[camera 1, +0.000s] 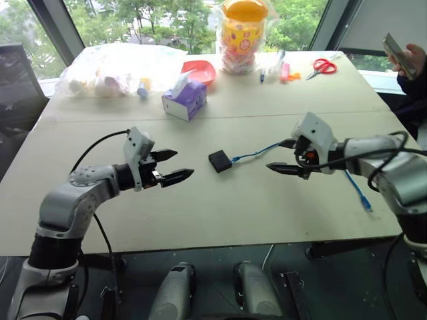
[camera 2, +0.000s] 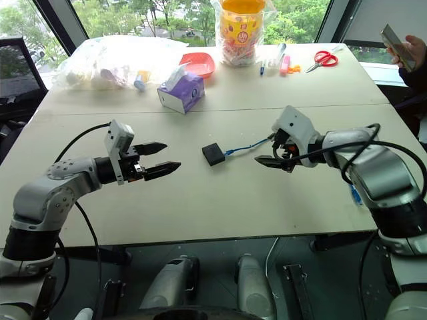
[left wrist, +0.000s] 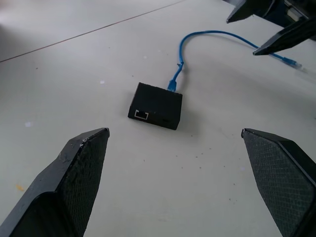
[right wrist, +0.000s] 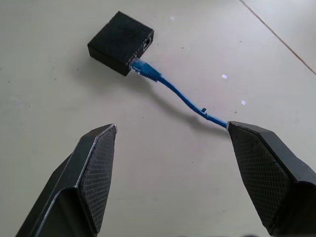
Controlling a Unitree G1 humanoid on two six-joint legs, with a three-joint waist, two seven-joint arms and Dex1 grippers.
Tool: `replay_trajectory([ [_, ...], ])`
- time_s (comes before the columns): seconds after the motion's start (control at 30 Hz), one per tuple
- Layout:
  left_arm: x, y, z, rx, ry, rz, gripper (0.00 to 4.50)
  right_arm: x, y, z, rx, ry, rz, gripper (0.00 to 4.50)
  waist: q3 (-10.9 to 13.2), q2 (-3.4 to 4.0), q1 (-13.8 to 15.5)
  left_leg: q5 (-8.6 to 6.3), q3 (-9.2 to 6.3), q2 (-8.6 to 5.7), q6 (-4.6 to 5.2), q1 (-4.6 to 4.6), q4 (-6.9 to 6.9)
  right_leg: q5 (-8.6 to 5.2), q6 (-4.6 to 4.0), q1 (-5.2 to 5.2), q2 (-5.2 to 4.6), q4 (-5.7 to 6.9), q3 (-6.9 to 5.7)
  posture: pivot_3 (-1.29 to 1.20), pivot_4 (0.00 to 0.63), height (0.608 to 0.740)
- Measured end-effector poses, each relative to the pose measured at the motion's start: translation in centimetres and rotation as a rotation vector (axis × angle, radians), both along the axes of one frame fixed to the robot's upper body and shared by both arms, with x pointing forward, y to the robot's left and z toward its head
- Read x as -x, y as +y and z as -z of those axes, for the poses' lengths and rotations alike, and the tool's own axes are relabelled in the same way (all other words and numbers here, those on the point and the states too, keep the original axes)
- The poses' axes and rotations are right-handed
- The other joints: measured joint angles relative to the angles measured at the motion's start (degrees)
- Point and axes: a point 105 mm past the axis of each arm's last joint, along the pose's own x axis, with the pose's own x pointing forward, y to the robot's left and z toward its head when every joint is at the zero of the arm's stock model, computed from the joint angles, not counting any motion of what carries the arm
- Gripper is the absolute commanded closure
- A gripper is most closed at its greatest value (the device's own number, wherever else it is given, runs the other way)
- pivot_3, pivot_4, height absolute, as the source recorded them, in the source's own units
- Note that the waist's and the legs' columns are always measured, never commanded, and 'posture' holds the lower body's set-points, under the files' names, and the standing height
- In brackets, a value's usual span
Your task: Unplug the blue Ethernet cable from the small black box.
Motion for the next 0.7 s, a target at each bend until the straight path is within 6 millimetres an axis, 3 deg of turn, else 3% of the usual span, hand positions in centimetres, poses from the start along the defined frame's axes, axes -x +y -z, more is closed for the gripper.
replay_trajectory([
  [0.2,-0.5,0.2,-0.4,-0.004,-0.034,-0.014,0.03,-3.9,2.9,1.6,0.074,0.077,-0.138,0.74,0.01,0.00,-0.32,0.01,0.05,-0.04,-0.01,0.04,-0.08,0.02,0.03,-0.01,0.04,0.03,0.02,0.00,0.150,0.740],
  [0.3,-0.4,0.4,0.0,-0.007,-0.027,-0.023,0.03,-4.9,3.5,3.0,0.111,0.126,-0.165,0.74,0.01,0.00,-0.02,0.01,0.04,-0.07,-0.01,0.03,-0.15,0.12,0.21,-0.04,0.03,0.06,0.00,0.00,0.150,0.740],
  [0.53,0.0,0.8,0.2,-0.009,-0.037,-0.051,0.03,-6.0,4.5,5.3,0.188,0.185,-0.211,0.74,0.01,0.01,-0.27,0.02,-0.09,-0.11,-0.05,0.08,-0.22,0.14,0.21,-0.05,0.03,0.10,0.01,0.00,0.150,0.740],
  [0.67,0.1,0.9,0.5,-0.012,-0.034,-0.067,0.03,-6.2,5.8,5.4,0.218,0.187,-0.252,0.74,0.01,0.01,-0.63,0.06,-0.08,-0.12,-0.13,0.25,-0.28,0.15,0.21,-0.03,0.10,0.22,0.02,0.00,0.150,0.740],
  [0.7,0.1,0.8,0.4,-0.012,-0.037,-0.067,0.01,-6.1,6.2,5.4,0.224,0.185,-0.267,1.01,0.01,0.01,-0.73,0.07,-0.09,-0.12,-0.14,0.30,-0.29,0.15,0.21,-0.01,0.11,0.26,0.02,0.00,0.150,0.740],
])
